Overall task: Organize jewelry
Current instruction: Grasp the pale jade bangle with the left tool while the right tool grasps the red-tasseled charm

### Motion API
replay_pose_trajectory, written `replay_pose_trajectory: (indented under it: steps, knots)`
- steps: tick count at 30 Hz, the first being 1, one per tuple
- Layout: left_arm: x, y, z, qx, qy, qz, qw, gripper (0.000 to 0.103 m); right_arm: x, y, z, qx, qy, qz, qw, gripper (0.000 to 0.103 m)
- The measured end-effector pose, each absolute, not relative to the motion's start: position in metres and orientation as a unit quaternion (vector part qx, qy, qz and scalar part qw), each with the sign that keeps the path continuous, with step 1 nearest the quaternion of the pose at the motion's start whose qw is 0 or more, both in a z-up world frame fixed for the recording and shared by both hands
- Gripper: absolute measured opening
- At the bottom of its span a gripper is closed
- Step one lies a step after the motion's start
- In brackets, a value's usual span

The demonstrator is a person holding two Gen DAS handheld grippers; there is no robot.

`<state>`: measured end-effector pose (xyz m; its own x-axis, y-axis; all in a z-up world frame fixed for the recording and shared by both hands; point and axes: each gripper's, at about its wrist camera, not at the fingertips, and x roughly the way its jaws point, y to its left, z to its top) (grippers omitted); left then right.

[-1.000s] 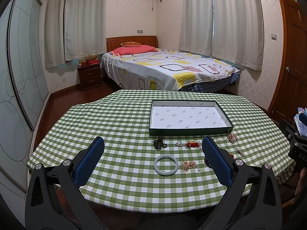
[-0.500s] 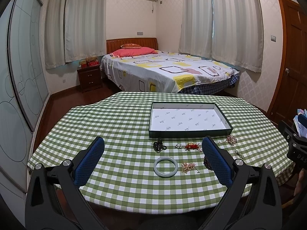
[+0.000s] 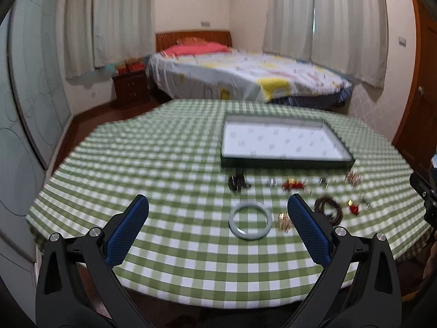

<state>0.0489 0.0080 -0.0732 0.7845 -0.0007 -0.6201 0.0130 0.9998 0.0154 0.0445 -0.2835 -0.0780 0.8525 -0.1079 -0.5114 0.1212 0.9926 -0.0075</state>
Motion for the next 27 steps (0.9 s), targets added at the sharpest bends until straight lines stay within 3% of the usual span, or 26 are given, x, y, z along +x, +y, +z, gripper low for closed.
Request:
replay_pose_trajectory:
  steps: [10,12,15,21,27]
  knots:
    - [0.100,-0.010,-0.147,0.009,0.395,-0.034,0.918,0.099,0.084,-0.302,-0.148,0.037,0.337,-0.064,0.939,0.095]
    - [0.109,-0.012,-0.155,0.015,0.401,-0.032,0.916,0.099,0.088,-0.305,-0.153,0.042,0.341,-0.062,0.937,0.093]
    - [0.120,-0.015,-0.165,0.015,0.415,-0.034,0.909,0.099,0.095,-0.305,-0.160,0.042,0.350,-0.058,0.934,0.081]
    - [0.135,-0.026,-0.180,0.033,0.426,-0.039,0.903,0.098,0.100,-0.307,-0.168,0.052,0.364,-0.053,0.928,0.080]
    - [0.138,-0.026,-0.190,0.027,0.433,-0.049,0.899,0.087,0.102,-0.309,-0.169,0.056,0.366,-0.052,0.928,0.080]
